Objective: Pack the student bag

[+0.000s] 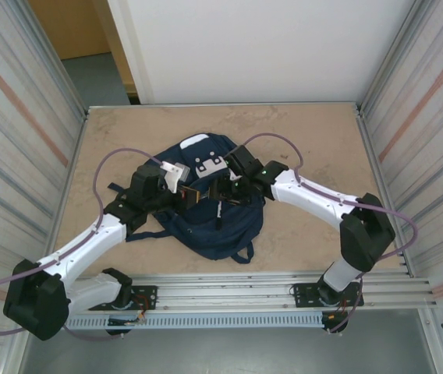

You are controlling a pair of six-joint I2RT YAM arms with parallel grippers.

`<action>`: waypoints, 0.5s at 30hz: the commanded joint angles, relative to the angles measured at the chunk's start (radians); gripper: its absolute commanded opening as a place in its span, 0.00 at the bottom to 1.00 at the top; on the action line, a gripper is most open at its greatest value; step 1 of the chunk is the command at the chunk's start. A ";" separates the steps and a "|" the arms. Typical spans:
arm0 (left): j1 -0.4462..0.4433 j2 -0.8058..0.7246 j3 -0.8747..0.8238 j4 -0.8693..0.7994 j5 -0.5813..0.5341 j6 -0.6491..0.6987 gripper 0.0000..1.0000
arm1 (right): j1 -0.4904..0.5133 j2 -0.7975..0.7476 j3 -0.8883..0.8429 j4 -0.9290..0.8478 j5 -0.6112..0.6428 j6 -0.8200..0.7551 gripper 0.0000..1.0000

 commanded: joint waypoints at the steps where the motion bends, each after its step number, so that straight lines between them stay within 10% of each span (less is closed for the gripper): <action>1: -0.006 -0.052 0.019 -0.005 0.047 0.020 0.00 | 0.062 -0.055 0.021 -0.169 0.085 -0.322 0.54; 7: -0.006 -0.073 0.016 -0.019 0.036 0.025 0.00 | 0.043 -0.120 -0.026 -0.141 0.070 -0.568 0.52; 9: -0.006 -0.077 0.008 -0.018 0.034 0.021 0.00 | -0.014 -0.094 -0.004 -0.144 -0.076 -0.482 0.55; 15: -0.005 -0.064 0.000 -0.001 0.041 0.012 0.00 | 0.062 -0.058 -0.028 -0.094 0.010 -0.099 0.58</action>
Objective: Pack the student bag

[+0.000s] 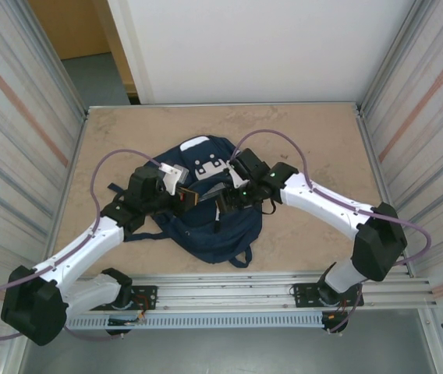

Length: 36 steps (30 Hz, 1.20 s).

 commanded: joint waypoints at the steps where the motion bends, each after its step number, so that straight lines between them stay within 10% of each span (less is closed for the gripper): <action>1: -0.005 -0.021 0.000 0.048 0.040 -0.005 0.00 | 0.061 0.016 -0.014 0.008 0.031 0.246 0.58; 10: -0.006 -0.006 0.007 0.053 0.050 -0.001 0.00 | 0.166 0.016 -0.035 -0.022 0.201 0.760 0.51; 25: -0.005 -0.018 -0.010 0.057 0.061 0.004 0.00 | 0.248 0.192 0.051 0.008 0.261 0.863 0.11; 36: -0.004 -0.041 -0.027 0.050 0.057 0.017 0.00 | 0.215 0.107 0.002 0.131 0.307 1.079 0.08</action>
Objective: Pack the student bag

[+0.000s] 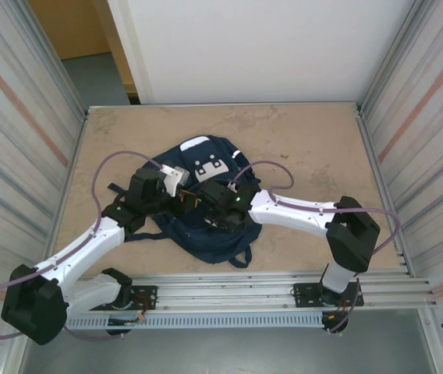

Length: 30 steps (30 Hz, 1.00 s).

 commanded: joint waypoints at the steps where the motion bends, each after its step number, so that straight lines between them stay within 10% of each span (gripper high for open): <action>1: -0.005 -0.047 -0.008 0.034 0.039 0.018 0.00 | -0.019 -0.046 -0.008 0.065 0.064 0.122 0.08; 7: -0.006 -0.068 -0.009 0.010 0.039 0.038 0.01 | -0.043 -0.024 0.003 0.127 0.123 0.187 0.11; 13: -0.005 -0.076 -0.008 0.003 0.043 0.037 0.04 | -0.034 -0.044 -0.039 0.232 0.157 0.180 0.49; 18: -0.006 -0.101 -0.017 -0.014 0.043 0.031 0.18 | -0.017 -0.145 -0.094 0.213 0.203 0.064 0.56; 25: -0.006 -0.164 -0.041 -0.003 0.082 -0.010 0.29 | 0.018 -0.395 -0.240 0.163 0.320 -0.384 0.55; 30: -0.003 -0.217 -0.014 -0.114 -0.024 -0.118 0.57 | 0.012 -0.520 -0.247 0.093 0.358 -0.750 0.59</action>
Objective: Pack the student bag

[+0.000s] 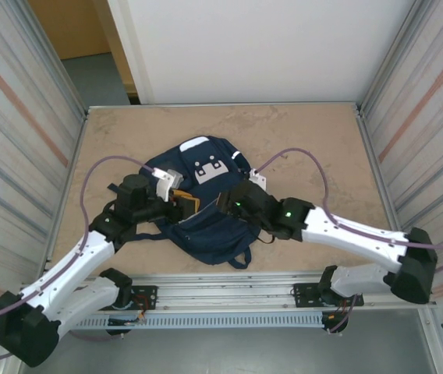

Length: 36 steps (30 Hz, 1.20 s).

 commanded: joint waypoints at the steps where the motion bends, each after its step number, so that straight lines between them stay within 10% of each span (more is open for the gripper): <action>1: -0.003 -0.038 0.044 -0.158 -0.162 -0.131 0.65 | -0.006 -0.061 -0.003 -0.071 0.068 -0.369 0.61; 4: 0.043 -0.015 0.089 -0.349 -0.330 -0.259 0.78 | -0.047 -0.064 0.027 -0.097 -0.031 -0.502 0.64; 10: 0.166 0.114 0.058 -0.451 -0.220 -0.398 0.67 | -0.077 0.099 0.115 -0.112 -0.283 -0.593 0.63; 36: 0.129 0.301 0.058 -0.208 -0.087 -0.412 0.42 | -0.140 0.212 -0.063 0.077 -0.333 -0.430 0.64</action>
